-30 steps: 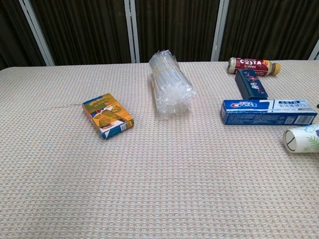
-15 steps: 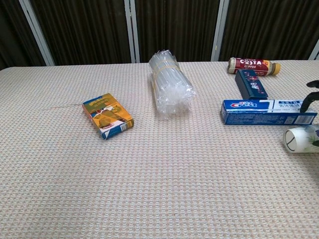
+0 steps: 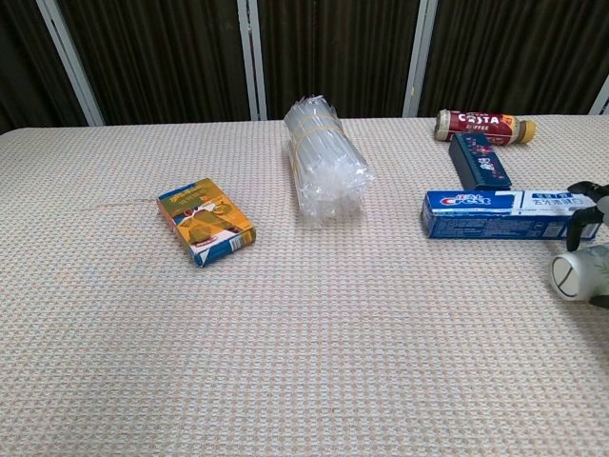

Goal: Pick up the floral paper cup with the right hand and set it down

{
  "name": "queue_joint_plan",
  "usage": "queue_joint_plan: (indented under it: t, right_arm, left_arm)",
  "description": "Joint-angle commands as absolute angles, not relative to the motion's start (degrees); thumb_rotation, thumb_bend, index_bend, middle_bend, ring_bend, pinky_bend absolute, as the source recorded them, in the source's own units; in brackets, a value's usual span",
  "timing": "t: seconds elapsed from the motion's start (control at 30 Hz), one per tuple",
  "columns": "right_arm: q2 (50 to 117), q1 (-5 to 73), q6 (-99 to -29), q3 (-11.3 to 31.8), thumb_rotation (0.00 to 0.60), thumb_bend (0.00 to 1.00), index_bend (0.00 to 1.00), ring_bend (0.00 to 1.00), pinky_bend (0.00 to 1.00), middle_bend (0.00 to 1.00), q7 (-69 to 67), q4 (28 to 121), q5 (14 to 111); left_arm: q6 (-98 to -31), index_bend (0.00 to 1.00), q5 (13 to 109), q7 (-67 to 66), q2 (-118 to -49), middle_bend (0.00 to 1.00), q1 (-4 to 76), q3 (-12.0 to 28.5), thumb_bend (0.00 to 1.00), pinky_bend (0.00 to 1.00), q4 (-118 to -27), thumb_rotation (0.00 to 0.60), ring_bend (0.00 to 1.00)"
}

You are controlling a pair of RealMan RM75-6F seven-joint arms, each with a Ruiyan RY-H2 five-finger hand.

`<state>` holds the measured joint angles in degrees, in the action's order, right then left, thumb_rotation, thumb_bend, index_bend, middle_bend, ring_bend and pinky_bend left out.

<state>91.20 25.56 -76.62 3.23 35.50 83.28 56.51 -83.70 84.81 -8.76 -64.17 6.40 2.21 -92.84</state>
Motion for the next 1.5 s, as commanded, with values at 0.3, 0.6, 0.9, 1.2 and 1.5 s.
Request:
queue_joint_plan:
  t: [0.3, 0.6, 0.9, 1.2, 1.5]
  right_arm:
    - [93.09, 24.69, -76.85, 3.81, 0.6, 0.19, 0.52, 0.0, 0.0, 0.13, 33.84, 79.73, 59.47]
    - [90.33, 21.75, -75.94, 13.33, 0.6, 0.19, 0.53, 0.0, 0.0, 0.14, 13.01, 94.16, 55.64]
    - [89.71, 18.22, -71.6, 16.85, 0.6, 0.18, 0.53, 0.0, 0.0, 0.14, -3.1, 99.43, 52.06]
    - [94.52, 16.91, -70.62, 16.54, 0.6, 0.17, 0.53, 0.0, 0.0, 0.14, -9.81, 94.78, 52.81]
    - [96.69, 16.46, -70.29, 16.13, 0.6, 0.17, 0.53, 0.0, 0.0, 0.14, -9.6, 91.12, 52.93]
  left_arm:
    - [-83.68, 0.0, 84.76, -8.87, -64.17, 0.0, 6.43, 2.25, 0.02, 0.0, -92.9, 0.6, 0.0]
    - [-83.68, 0.0, 84.72, -8.96, -64.2, 0.0, 6.43, 2.26, 0.02, 0.0, -92.91, 0.6, 0.0]
    - [-83.73, 0.0, 84.67, -9.1, -64.26, 0.0, 6.42, 2.28, 0.02, 0.0, -92.93, 0.6, 0.0]
    - [-83.77, 0.0, 84.65, -9.14, -64.29, 0.0, 6.4, 2.29, 0.01, 0.0, -92.91, 0.6, 0.0]
    - [-83.76, 0.0, 84.69, -9.08, -64.29, 0.0, 6.41, 2.28, 0.01, 0.0, -92.84, 0.6, 0.0]
